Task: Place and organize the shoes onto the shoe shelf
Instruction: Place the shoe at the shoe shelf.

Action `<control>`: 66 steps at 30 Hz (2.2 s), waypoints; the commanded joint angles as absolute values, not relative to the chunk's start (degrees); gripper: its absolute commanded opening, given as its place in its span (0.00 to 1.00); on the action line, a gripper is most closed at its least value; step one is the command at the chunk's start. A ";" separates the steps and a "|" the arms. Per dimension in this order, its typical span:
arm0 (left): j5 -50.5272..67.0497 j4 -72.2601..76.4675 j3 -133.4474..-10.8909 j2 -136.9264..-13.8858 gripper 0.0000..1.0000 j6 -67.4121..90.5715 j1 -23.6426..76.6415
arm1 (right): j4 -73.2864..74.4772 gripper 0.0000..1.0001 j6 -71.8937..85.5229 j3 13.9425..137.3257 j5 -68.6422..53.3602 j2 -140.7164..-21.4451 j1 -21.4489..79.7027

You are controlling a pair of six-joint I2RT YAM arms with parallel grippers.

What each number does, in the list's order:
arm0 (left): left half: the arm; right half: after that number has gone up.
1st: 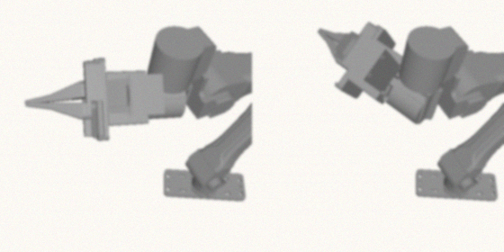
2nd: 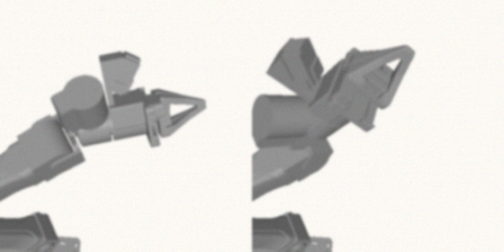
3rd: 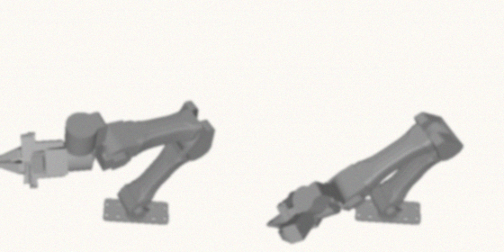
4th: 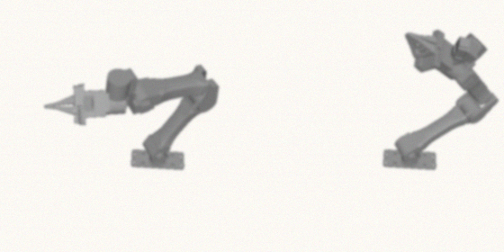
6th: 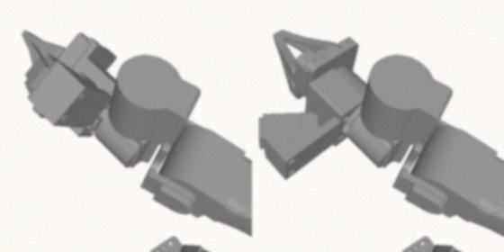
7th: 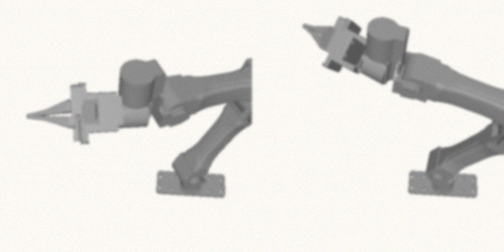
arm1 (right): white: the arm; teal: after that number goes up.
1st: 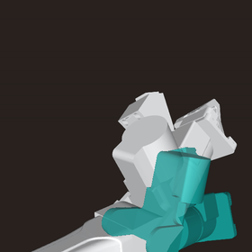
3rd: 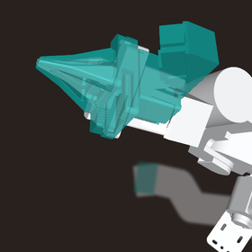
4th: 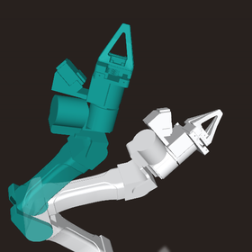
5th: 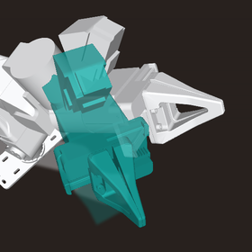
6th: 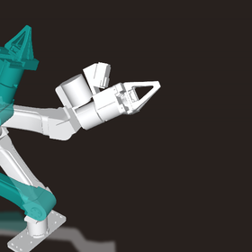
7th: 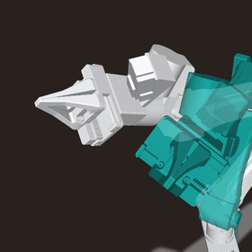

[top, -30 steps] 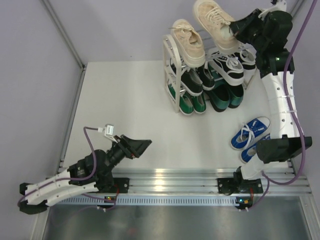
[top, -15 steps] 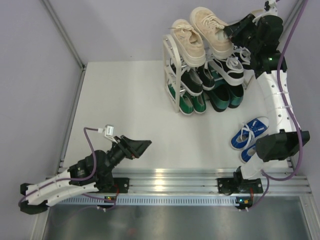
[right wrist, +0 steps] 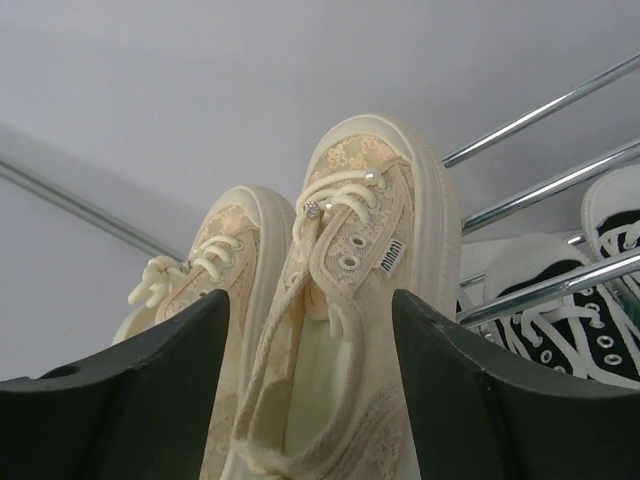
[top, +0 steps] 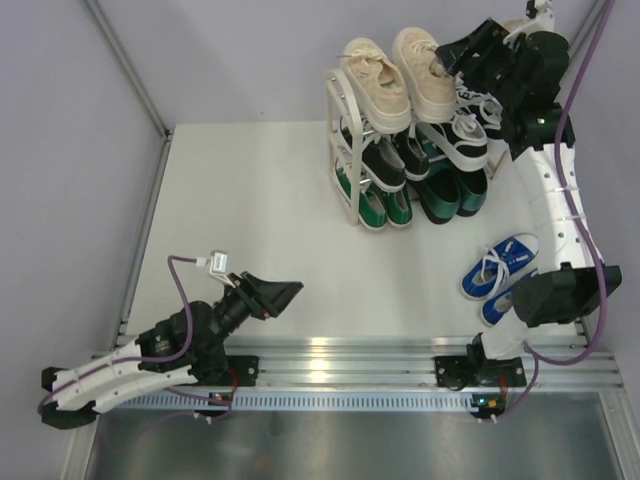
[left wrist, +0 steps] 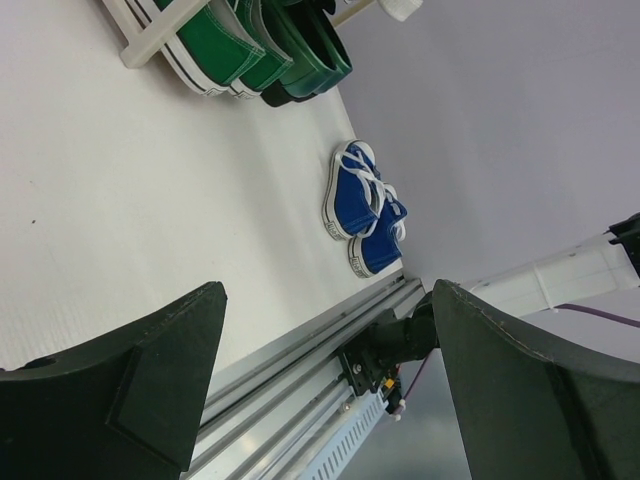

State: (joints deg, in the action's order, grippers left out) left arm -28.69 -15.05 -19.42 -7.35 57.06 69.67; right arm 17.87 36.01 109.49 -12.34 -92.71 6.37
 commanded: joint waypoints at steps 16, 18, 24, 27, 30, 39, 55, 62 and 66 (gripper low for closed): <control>-27.33 -13.97 -20.04 -5.89 0.89 55.02 69.52 | 22.58 0.99 -2.10 102.74 -21.01 -82.09 7.47; -27.25 -13.97 -19.86 -5.89 0.89 55.02 69.52 | 23.11 0.99 -2.28 102.92 -20.57 -83.32 7.56; -26.89 -13.97 -19.34 -5.71 0.89 55.37 69.52 | 25.13 0.98 -3.51 103.27 -20.93 -85.87 8.96; -26.89 -13.97 -18.90 -5.71 0.89 55.90 69.52 | 24.70 0.93 -3.08 102.57 -19.16 -86.22 10.72; -26.98 -13.97 -18.63 -5.19 0.89 56.07 69.52 | 24.79 0.81 -2.29 103.09 -19.42 -87.18 11.25; -26.98 -13.97 -18.37 -4.48 0.89 56.07 69.52 | 24.08 0.53 -2.81 103.89 -22.58 -87.54 11.16; -26.46 -13.97 -18.11 -4.48 0.89 56.16 69.52 | 21.09 0.49 -2.20 101.69 -28.92 -86.40 11.25; -26.54 -13.97 -18.19 -4.40 0.89 55.99 69.52 | 21.53 0.87 -2.99 101.43 -24.80 -83.59 11.16; -26.98 -13.89 -18.72 -4.40 0.90 54.58 69.52 | 23.46 0.99 -5.71 103.26 -21.19 -80.43 11.16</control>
